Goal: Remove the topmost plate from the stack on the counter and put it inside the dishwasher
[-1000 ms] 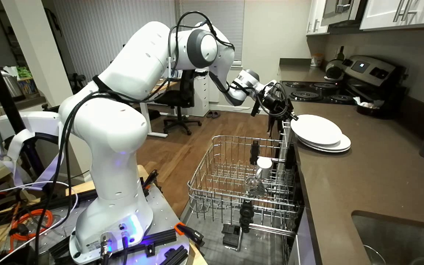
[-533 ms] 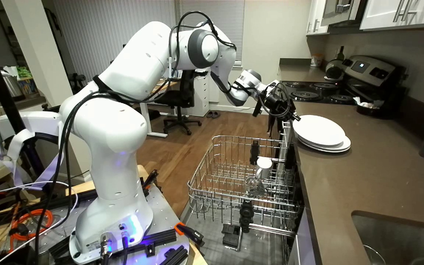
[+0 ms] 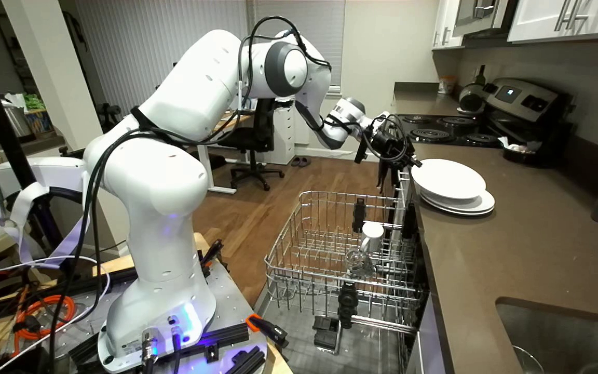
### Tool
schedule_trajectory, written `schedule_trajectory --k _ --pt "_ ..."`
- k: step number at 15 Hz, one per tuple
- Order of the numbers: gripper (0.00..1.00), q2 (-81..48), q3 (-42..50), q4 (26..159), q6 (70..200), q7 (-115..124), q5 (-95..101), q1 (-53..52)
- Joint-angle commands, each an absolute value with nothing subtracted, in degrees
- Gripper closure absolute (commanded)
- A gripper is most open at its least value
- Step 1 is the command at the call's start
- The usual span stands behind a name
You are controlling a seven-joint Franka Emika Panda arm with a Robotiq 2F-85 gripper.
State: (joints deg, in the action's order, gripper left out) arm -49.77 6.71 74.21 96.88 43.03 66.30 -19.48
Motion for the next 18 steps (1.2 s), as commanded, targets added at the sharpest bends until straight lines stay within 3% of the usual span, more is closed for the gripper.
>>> schedule_trajectory --k 1,18 --pt "0.94 -46.6 5.4 77.2 93.3 44.1 69.0 -20.3" --pt "0.94 -32.5 -3.7 96.7 87.4 50.3 70.8 -21.6"
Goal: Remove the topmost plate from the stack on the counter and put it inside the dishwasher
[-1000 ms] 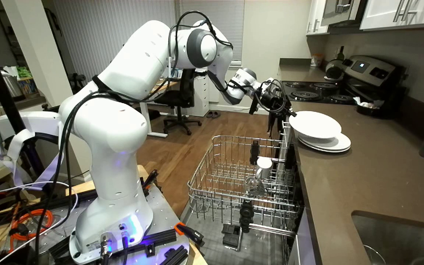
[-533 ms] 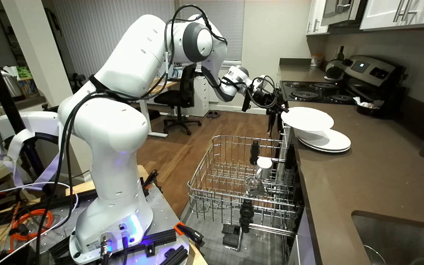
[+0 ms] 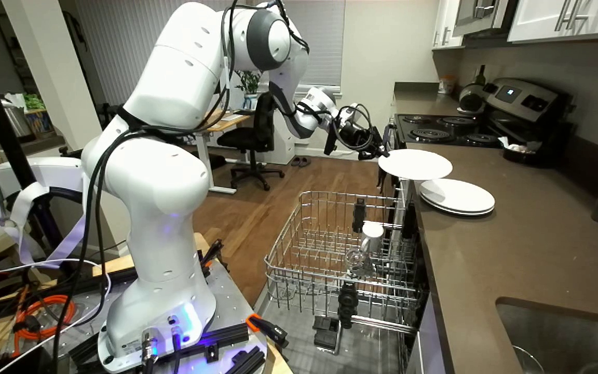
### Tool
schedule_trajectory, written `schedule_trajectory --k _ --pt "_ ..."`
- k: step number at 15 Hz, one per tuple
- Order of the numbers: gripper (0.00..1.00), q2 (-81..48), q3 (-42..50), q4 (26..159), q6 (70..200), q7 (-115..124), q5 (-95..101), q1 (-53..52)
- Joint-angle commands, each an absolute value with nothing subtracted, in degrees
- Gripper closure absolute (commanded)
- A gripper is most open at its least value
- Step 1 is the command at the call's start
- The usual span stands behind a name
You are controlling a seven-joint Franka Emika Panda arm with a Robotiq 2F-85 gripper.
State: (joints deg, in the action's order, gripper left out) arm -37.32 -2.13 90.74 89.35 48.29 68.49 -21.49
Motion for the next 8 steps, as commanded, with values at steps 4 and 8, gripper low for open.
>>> schedule_trajectory --k 4,8 --pt "0.94 -29.4 -5.8 101.6 87.2 51.9 70.8 -21.8" --pt "0.94 -26.1 -8.1 106.7 86.9 53.2 70.6 -22.1"
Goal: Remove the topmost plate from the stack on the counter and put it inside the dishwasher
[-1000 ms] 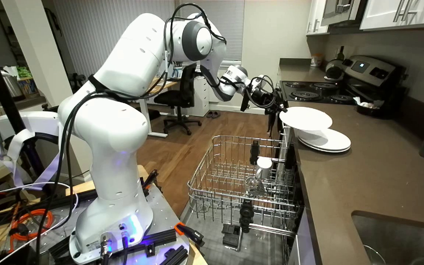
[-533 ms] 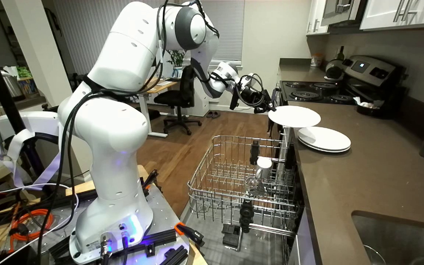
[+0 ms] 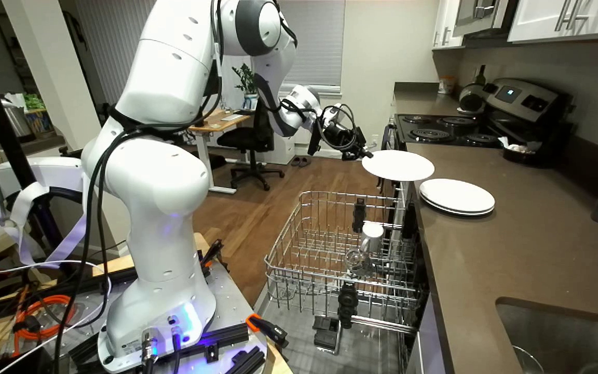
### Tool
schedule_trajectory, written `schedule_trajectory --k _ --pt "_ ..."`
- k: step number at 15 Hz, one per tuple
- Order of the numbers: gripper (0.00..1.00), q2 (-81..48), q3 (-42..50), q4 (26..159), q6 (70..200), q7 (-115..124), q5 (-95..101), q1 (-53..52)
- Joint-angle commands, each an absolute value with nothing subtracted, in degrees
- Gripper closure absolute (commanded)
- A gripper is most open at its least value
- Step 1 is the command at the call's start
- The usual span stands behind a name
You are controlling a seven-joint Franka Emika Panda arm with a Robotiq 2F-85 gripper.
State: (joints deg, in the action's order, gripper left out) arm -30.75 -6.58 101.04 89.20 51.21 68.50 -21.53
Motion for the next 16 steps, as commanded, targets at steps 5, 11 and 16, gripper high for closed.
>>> schedule_trajectory --k 5,11,16 --pt "0.94 -21.5 -11.3 113.3 86.7 54.7 70.0 -22.3" --pt "0.94 -15.2 -15.8 120.2 90.0 51.9 67.7 -21.2" --pt "0.94 -9.7 -17.0 124.1 98.3 48.5 64.7 -19.5"
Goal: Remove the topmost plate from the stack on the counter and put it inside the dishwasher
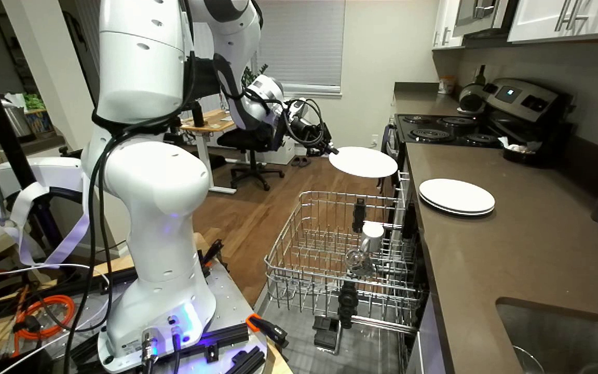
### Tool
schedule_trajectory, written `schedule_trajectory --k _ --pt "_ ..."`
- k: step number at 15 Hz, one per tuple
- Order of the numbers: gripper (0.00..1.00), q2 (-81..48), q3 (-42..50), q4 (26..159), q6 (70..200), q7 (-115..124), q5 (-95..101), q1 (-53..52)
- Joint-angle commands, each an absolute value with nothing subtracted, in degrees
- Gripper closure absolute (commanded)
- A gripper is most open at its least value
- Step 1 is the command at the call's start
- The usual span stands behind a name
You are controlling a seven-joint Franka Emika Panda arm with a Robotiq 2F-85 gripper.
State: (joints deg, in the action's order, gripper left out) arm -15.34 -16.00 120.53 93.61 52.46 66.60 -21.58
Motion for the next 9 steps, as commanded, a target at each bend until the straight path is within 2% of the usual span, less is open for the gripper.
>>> schedule_trajectory --k 1,9 --pt "0.94 -8.7 -16.9 124.8 100.9 47.4 63.6 -19.0" --pt "0.95 -2.3 -14.6 128.5 118.5 35.9 50.9 -15.0"
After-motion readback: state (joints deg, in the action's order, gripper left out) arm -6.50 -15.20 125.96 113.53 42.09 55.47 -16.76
